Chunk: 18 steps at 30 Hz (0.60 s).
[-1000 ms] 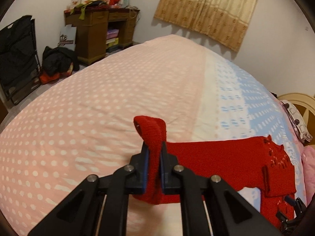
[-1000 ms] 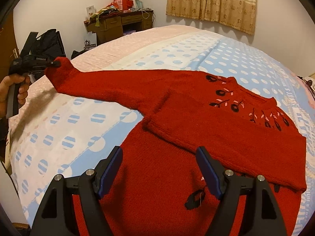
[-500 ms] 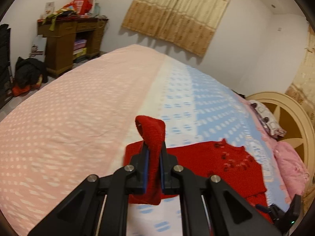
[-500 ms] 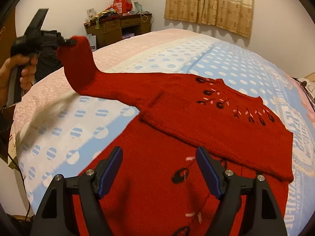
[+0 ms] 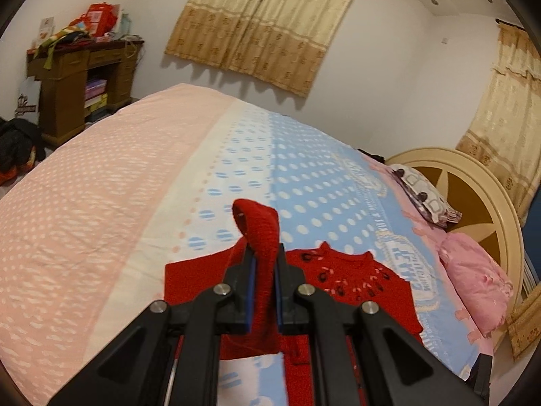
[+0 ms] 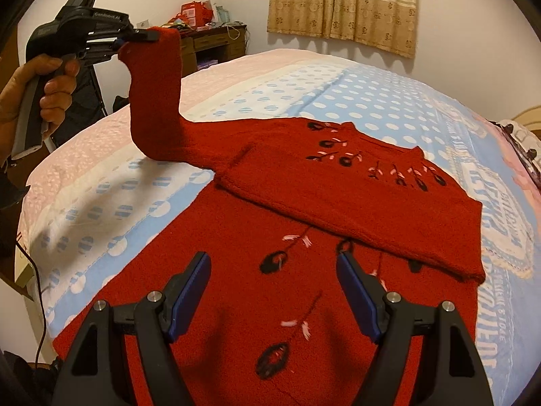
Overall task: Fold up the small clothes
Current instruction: 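Lift the held sleeve with the left tool and fold it across the body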
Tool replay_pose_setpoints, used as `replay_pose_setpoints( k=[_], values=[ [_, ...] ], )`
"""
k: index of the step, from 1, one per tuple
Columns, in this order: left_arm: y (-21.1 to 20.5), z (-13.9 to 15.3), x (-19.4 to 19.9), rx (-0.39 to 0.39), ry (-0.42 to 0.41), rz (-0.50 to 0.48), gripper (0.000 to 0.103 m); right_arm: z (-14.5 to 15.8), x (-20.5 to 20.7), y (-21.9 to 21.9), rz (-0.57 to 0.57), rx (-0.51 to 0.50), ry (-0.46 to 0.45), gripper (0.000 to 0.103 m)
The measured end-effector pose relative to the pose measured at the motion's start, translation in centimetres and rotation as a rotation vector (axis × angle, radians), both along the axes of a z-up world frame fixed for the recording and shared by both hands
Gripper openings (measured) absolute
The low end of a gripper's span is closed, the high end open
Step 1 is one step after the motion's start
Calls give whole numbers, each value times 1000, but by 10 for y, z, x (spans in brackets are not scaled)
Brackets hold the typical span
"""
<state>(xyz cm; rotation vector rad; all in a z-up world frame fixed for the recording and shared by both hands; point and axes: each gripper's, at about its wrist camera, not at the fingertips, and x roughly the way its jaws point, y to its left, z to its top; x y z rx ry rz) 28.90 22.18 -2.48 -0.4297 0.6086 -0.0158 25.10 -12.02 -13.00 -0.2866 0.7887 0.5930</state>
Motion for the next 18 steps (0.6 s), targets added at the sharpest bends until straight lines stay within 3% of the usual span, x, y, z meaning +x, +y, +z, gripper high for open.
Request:
replay_pose_setpoints(
  k=[18],
  values=[
    [-96,48,37,1,-78,-153,9,-4,-10,-48,-67,26,18,77]
  ],
)
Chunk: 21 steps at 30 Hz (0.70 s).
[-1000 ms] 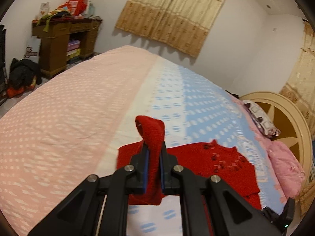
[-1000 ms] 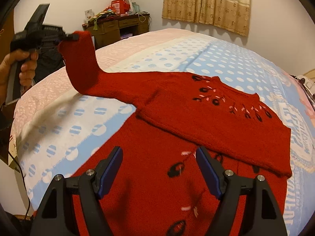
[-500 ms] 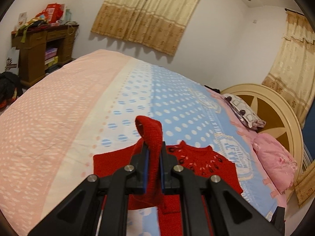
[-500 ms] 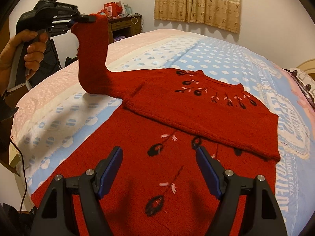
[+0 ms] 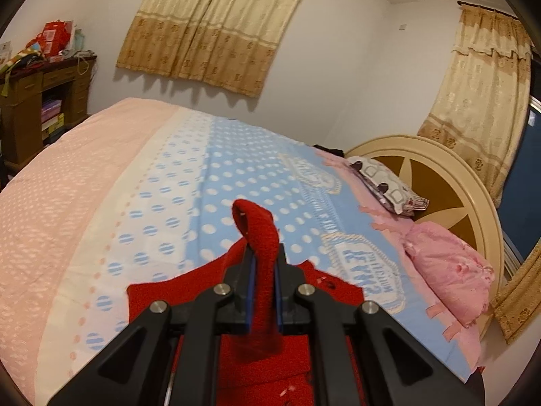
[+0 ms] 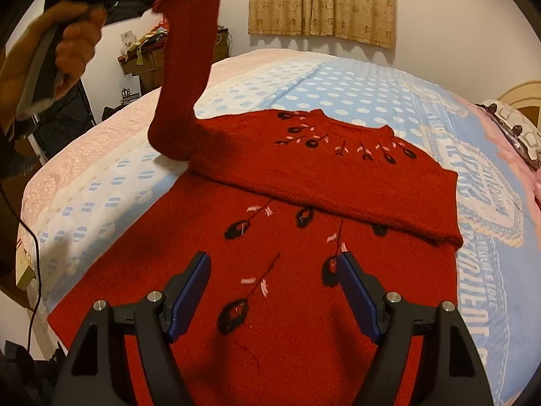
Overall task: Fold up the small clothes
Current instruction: 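Lift the held sleeve with the left tool and fold it across the body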
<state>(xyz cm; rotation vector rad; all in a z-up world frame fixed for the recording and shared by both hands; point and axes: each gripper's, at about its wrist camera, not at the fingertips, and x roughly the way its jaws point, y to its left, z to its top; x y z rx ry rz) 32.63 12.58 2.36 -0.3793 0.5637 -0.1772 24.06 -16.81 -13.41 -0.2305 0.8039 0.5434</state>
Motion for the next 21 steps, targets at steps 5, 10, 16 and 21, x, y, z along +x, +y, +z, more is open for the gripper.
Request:
replay_pose_setpoints(
  k=[5,10,16,21],
  values=[
    [-27,6,13,0,-7,-35,9,-4,0,-13,-24,10,6,77],
    [-49,4,21,-9,4,-67,9,-7,1,-28,-54,30,15,77],
    [-83,13,32,-22,5,-113,9,-12,2,-42,-84,65,39,77],
    [-108,19,38,-20,2,-151,9,-11,2,-50,-101,96,40,77]
  ],
)
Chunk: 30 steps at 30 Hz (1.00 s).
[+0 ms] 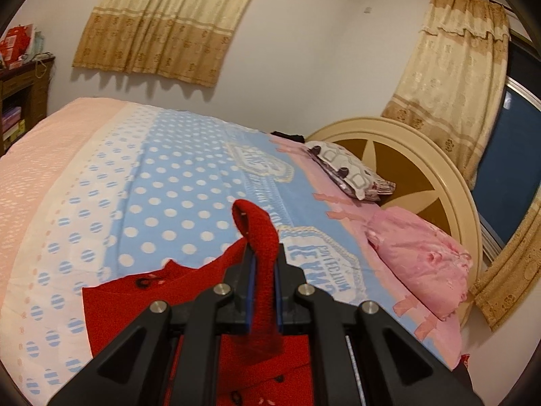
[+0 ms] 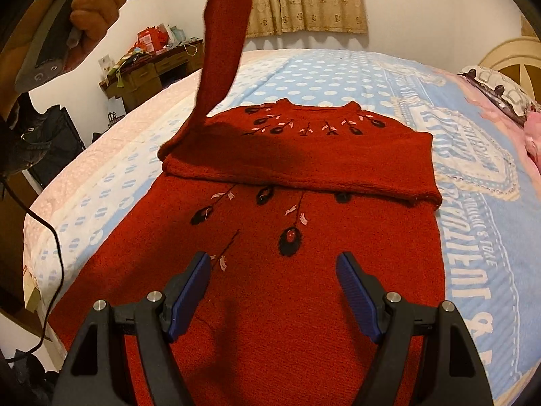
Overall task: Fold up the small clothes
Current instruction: 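Lift the held sleeve with the left tool and fold it across the body, then lay the sleeve down on the sweater and open the left tool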
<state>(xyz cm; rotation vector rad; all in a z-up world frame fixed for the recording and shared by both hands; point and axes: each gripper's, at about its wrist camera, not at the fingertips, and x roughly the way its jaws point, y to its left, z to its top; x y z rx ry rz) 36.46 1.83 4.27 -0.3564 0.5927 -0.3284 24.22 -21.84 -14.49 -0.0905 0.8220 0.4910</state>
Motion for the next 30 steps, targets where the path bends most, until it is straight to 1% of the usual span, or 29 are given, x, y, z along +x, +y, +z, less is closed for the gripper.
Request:
replay_pose_setpoints(
  k=[4,8,10,14,18,20,23,24,25,26,27,28,30],
  values=[
    [-13,0,3,6,3,-21,9,-3,1,-2,-1,13,19,77],
    [-30,-9,9,24,21,-46,9,-6,4,-4,-6,24,36,77],
    [-39,-17,12,57,28,-49,9,-7,5,-4,-8,23,42,77],
    [-59,-43,18,158,36,-41,9,-11,4,1,-1,9,55,77],
    [-73,-75,31,178,96,-46,9,-16,1,7,12,-17,68,77],
    [-84,-91,36,195,128,-70,9,-18,0,8,17,-22,68,77],
    [-96,-105,38,177,170,-121,13,-18,-1,6,18,-2,75,77],
    [-100,-107,38,178,173,-127,17,-19,0,4,13,10,85,77],
    [-104,-107,37,181,172,-137,27,-20,2,1,6,19,96,77],
    [-107,-107,35,188,164,-148,33,-22,4,-1,-1,27,109,78],
    [-109,-105,35,197,157,-146,49,-23,5,-2,-5,32,119,78],
    [-109,-102,32,211,134,-139,61,-24,5,-2,-6,35,125,78],
    [-106,-98,28,214,104,-137,69,-25,5,-1,2,38,129,78]
  ],
)
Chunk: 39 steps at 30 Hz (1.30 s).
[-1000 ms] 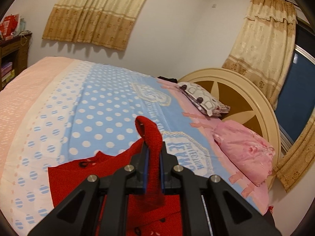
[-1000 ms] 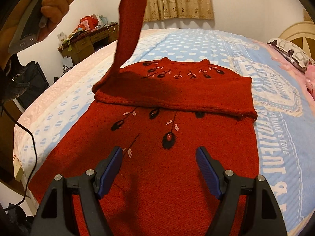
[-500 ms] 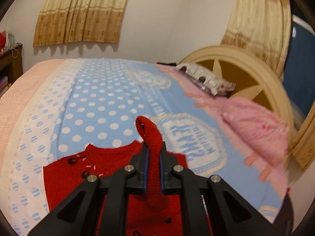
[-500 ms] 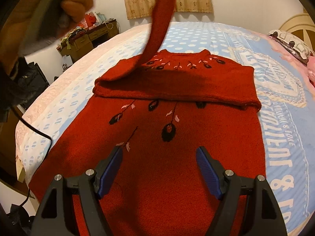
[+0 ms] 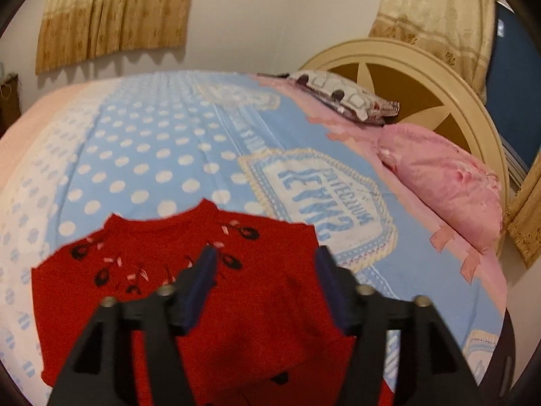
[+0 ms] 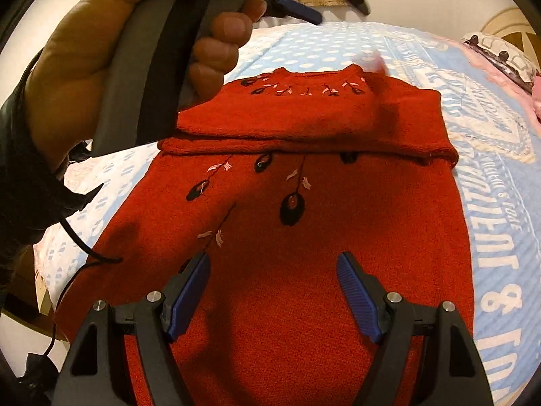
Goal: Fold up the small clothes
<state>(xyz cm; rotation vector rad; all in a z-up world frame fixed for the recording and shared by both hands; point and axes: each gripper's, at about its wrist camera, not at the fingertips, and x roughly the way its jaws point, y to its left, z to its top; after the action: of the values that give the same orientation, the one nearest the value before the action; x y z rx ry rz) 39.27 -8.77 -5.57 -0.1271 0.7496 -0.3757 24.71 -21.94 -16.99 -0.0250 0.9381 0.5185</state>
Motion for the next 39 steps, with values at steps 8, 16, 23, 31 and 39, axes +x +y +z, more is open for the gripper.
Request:
replay_pose_setpoints(
  k=[8,16,23,31,39],
  values=[
    [66,-18,-33,154,-59,50,79,1,2,-5,7,41,20,78],
    [195,-63,-89,241,-24,282,85,29,-24,-43,16,31,55,78],
    [173,-100,-89,296,52,182,86,77,4,-77,-102,-93,-14,78],
    [227,-120,-55,226,134,359,98,76,54,-76,-202,-93,-24,78],
    [227,-130,-65,217,152,341,103,47,102,-81,-248,-113,50,78]
  ],
)
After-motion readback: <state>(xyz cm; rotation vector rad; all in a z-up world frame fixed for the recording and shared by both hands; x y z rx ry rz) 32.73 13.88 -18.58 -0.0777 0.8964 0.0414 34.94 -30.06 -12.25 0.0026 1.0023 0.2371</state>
